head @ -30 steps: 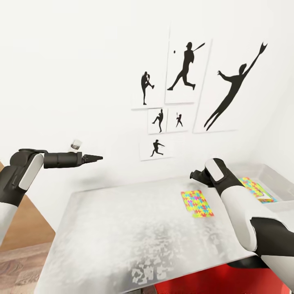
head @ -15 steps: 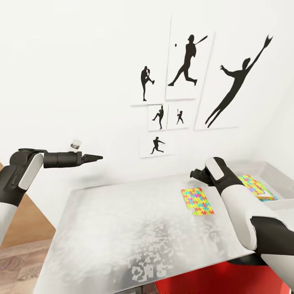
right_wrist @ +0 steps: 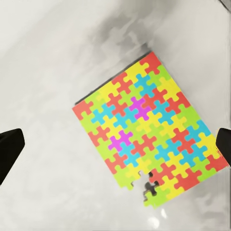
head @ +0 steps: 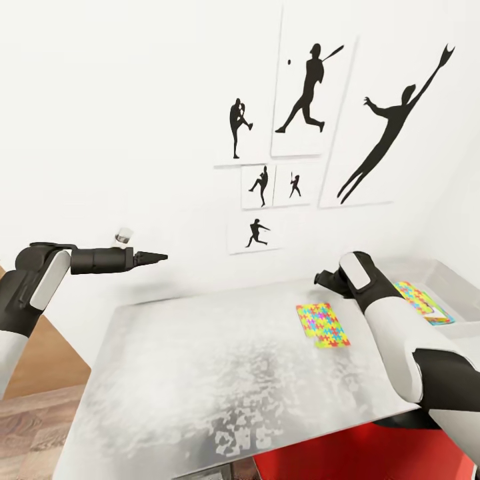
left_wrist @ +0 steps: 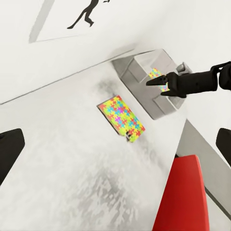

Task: Put all the toys in the child's room - the three board games (two on the bed and one on the table), the two jigsaw puzzles on the table, and the tennis ball on the table - inside the toy box on the table in the child's room.

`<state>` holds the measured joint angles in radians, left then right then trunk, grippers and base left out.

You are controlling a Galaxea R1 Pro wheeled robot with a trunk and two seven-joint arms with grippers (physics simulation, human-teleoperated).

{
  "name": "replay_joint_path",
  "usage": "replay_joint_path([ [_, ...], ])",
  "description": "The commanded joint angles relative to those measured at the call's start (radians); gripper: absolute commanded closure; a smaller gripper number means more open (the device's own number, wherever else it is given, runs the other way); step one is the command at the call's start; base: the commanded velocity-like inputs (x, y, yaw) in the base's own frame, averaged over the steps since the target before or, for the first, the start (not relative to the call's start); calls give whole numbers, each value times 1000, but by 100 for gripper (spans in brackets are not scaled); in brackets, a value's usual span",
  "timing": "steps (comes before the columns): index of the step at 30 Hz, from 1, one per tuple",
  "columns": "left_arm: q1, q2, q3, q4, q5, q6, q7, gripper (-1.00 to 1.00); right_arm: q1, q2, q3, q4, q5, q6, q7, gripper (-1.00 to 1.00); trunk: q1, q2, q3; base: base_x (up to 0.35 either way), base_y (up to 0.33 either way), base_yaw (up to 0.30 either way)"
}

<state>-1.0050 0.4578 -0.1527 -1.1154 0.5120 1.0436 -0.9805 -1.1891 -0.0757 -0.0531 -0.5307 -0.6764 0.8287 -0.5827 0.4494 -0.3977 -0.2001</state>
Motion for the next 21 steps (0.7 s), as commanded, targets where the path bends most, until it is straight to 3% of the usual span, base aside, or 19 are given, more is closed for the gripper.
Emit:
replay_joint_path([
  [1,-1,1,-1,0,1,4,-3,-100,-2,-3,-1,-1,-11,1,-9,-100,1,-2,-4,0,0,0],
  [11,-1,1,1,0,0,4,-3,-100,-17,-32,-2,-3,-11,1,-9,-100,1,-2,-20,0,0,0],
  [21,-1,2,3,0,0,4,-3,-100,-37,-38,-1,-2,-11,1,-9,-100,1,-2,-37,0,0,0],
])
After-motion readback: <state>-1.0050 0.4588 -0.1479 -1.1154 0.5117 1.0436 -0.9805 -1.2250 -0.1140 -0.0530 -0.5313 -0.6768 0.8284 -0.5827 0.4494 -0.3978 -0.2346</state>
